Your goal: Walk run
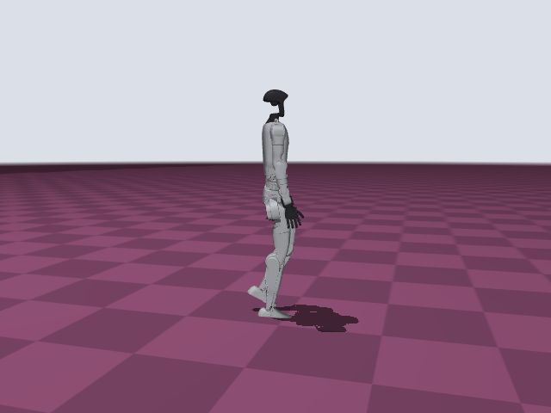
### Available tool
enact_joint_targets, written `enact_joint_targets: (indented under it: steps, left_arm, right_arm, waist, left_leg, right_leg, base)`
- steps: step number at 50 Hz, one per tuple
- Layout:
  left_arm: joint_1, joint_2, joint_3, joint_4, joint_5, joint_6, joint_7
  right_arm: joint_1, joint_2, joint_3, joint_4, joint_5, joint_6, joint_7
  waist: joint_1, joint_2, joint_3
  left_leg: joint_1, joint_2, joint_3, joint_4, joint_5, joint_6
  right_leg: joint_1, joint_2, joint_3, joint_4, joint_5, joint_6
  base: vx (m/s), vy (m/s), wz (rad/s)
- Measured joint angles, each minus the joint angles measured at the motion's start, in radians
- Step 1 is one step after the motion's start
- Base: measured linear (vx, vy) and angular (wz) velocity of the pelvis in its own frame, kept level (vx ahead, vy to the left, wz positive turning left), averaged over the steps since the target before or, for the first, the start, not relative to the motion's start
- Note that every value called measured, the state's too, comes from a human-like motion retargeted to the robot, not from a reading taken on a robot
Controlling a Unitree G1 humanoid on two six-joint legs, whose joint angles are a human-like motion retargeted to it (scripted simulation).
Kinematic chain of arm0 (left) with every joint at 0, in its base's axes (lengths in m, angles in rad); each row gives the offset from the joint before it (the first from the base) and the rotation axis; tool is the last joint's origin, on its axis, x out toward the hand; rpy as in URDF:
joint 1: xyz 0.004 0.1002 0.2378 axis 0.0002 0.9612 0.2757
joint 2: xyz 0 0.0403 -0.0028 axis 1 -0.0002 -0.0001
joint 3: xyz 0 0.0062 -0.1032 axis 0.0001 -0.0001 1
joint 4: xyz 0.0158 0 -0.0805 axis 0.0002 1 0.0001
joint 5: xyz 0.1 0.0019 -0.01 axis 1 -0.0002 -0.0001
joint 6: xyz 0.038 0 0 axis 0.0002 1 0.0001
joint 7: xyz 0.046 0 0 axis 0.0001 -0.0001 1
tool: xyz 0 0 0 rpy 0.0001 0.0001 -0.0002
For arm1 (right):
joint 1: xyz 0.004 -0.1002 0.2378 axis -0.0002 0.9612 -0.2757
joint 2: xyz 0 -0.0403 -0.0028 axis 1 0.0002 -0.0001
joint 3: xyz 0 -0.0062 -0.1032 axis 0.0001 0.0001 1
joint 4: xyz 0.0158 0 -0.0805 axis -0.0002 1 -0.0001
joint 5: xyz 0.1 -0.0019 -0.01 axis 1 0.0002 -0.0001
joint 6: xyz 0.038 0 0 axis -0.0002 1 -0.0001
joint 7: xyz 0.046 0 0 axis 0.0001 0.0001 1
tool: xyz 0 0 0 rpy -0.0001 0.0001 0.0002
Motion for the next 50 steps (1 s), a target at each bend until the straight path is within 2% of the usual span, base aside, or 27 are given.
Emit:
enact_joint_targets:
  steps: [3,7,10,13,15,18,20,21,22,24,27,30,35,39,42,45,48,50]
  left_arm:
    - [0.043,-0.001,0.019,0.012,0.005,0.014,0.004]
    - [0.082,-0.012,0.053,0.022,0.008,0.03,0.009]
    - [0.096,-0.021,0.064,0.031,-0.008,0.037,0.004]
    - [0.083,-0.022,0.064,0.049,-0.005,0.04,-0.005]
    - [0.057,-0.028,0.07,0.087,-0.004,0.056,0.011]
    - [-0.024,-0.038,0.075,0.142,-0.081,0.105,0.044]
    - [-0.068,-0.049,0.072,0.119,-0.123,0.102,0.008]
    - [-0.088,-0.052,0.065,0.096,-0.141,0.093,-0.016]
    - [-0.107,-0.053,0.063,0.071,-0.155,0.082,-0.033]
    - [-0.147,-0.047,0.072,0.023,-0.166,0.056,-0.034]
    - [-0.221,-0.029,0.069,-0.031,-0.174,0.019,-0.029]
    - [-0.29,-0.006,0.058,-0.063,-0.189,-0.004,-0.068]
    - [-0.375,0.018,0.055,-0.119,-0.202,-0.032,-0.106]
    - [-0.405,0.027,0.045,-0.146,-0.207,-0.051,-0.097]
    - [-0.4,0.022,0.037,-0.158,-0.202,-0.062,-0.109]
    - [-0.361,0.016,0.023,-0.16,-0.179,-0.061,-0.138]
    - [-0.279,0.0,0.007,-0.181,-0.131,-0.051,-0.138]
    - [-0.215,-0.02,0.01,-0.212,-0.099,-0.027,-0.13]
  right_arm:
    - [-0.044,0.004,0.017,-0.04,0.006,-0.009,0.009]
    - [-0.08,0.004,0.03,-0.08,0.012,-0.02,0.021]
    - [-0.092,0.002,0.044,-0.089,0.015,-0.025,0.026]
    - [-0.087,0.0,0.037,-0.068,0.013,-0.038,0.004]
    - [-0.073,0.001,0.031,-0.034,0.027,-0.061,-0.044]
    - [-0.055,0.01,0.009,0.013,0.044,-0.08,-0.112]
    - [-0.032,0.009,-0.012,0.023,0.03,-0.068,-0.117]
    - [-0.018,0.008,-0.021,0.02,0.007,-0.061,-0.118]
    - [-0.005,0.007,-0.028,0.016,-0.018,-0.055,-0.12]
    - [0.014,0.007,-0.031,0.015,-0.066,-0.049,-0.128]
    - [0.031,0.0,-0.031,0.034,-0.082,-0.036,-0.127]
    - [0.057,-0.001,-0.055,0.055,-0.077,-0.027,-0.124]
    - [0.112,0.0,-0.105,0.055,-0.064,-0.012,-0.103]
    - [0.137,-0.006,-0.12,0.068,-0.067,0.003,-0.084]
    - [0.141,-0.009,-0.138,0.071,-0.069,0.008,-0.079]
    - [0.143,-0.017,-0.135,0.078,-0.071,0.012,-0.076]
    - [0.135,-0.018,-0.131,0.076,-0.093,0.023,-0.081]
    - [0.122,-0.016,-0.125,0.061,-0.094,0.014,-0.088]
  waist:
    - [0.036,0.044,0.018]
    - [0.097,0.092,0.042]
    - [0.129,0.097,0.048]
    - [0.136,0.111,0.038]
    - [0.153,0.123,0.025]
    - [0.168,0.137,0.018]
    - [0.174,0.165,0.011]
    - [0.174,0.179,0.006]
    - [0.169,0.192,0.001]
    - [0.144,0.206,-0.005]
    - [0.097,0.207,-0.005]
    - [0.046,0.186,-0.01]
    - [-0.038,0.133,0.005]
    - [-0.079,0.111,0.011]
    - [-0.094,0.111,0.011]
    - [-0.104,0.094,-0.001]
    - [-0.07,0.059,-0.02]
    - [-0.041,0.018,-0.012]
  left_leg:
    - [-0.049,0.008,-0.054,-0.257,-0.005,-0.081]
    - [-0.076,-0.001,-0.256,-0.567,0.02,-0.184]
    - [-0.087,-0.006,-0.305,-0.65,0.022,-0.192]
    - [-0.071,-0.015,-0.258,-0.591,0.041,-0.151]
    - [-0.066,-0.016,-0.277,-0.542,0.037,-0.121]
    - [-0.045,0.001,-0.272,-0.48,-0.035,-0.081]
    - [0.01,0.021,-0.285,-0.493,-0.072,-0.051]
    - [0.033,0.036,-0.285,-0.498,-0.087,-0.042]
    - [0.055,0.049,-0.285,-0.503,-0.101,-0.034]
    - [0.095,0.064,-0.277,-0.523,-0.123,-0.019]
    - [0.155,0.054,-0.274,-0.573,-0.133,0.003]
    - [0.213,0.023,-0.29,-0.618,-0.141,0.01]
    - [0.322,-0.053,-0.335,-0.655,-0.181,0.017]
    - [0.412,-0.064,-0.35,-0.669,-0.214,0.015]
    - [0.454,-0.055,-0.351,-0.644,-0.224,0.007]
    - [0.479,-0.063,-0.353,-0.572,-0.17,-0.011]
    - [0.449,-0.063,-0.254,-0.43,0.04,-0.015]
    - [0.382,-0.074,-0.18,-0.256,0.174,0.014]
  right_leg:
    - [0.074,0.074,-0.007,-0.032,-0.024,-0.013]
    - [0.18,0.144,0.019,-0.061,-0.047,-0.016]
    - [0.243,0.144,0.05,-0.06,-0.05,-0.002]
    - [0.289,0.139,0.052,-0.027,-0.017,0.039]
    - [0.303,0.127,0.059,0.023,0.046,0.062]
    - [0.273,0.082,-0.021,0.179,0.238,0.087]
    - [0.22,0.069,-0.054,0.342,0.349,0.1]
    - [0.175,0.06,-0.065,0.445,0.381,0.078]
    - [0.125,0.054,-0.07,0.545,0.39,0.059]
    - [0.005,0.046,-0.063,0.717,0.315,0.046]
    - [-0.154,0.022,-0.066,0.818,0.213,0.094]
    - [-0.271,-0.006,-0.083,0.74,0.14,0.145]
    - [-0.366,-0.015,-0.032,0.328,0.145,0.208]
    - [-0.39,-0.013,-0.007,0.085,0.108,0.188]
    - [-0.375,-0.004,-0.013,0.041,0.141,0.165]
    - [-0.349,-0.015,-0.037,0.072,0.205,0.114]
    - [-0.335,-0.045,0.026,0.134,0.175,0.077]
    - [-0.297,-0.084,0.049,0.143,0.125,0.063]
  base:
    - [0.59,-0.08,-0.33]
    - [0.75,-0.01,-0.56]
    - [0.87,0.06,-0.51]
    - [0.91,0.13,-0.21]
    - [0.71,0.14,-0.42]
    - [0.65,0.07,-0.31]
    - [0.8,0.09,-0.15]
    - [0.79,0.1,-0.27]
    - [0.72,0.07,-0.39]
    - [0.6,0.02,-0.39]
    - [0.5,-0.01,-0.01]
    - [0.6,-0.03,0.34]
    - [0.67,-0.11,0.52]
    - [0.74,-0.2,0.48]
    - [0.82,-0.29,0.41]
    - [0.75,-0.23,0.35]
    - [0.69,-0.17,0.06]
    - [0.71,-0.19,-0.01]
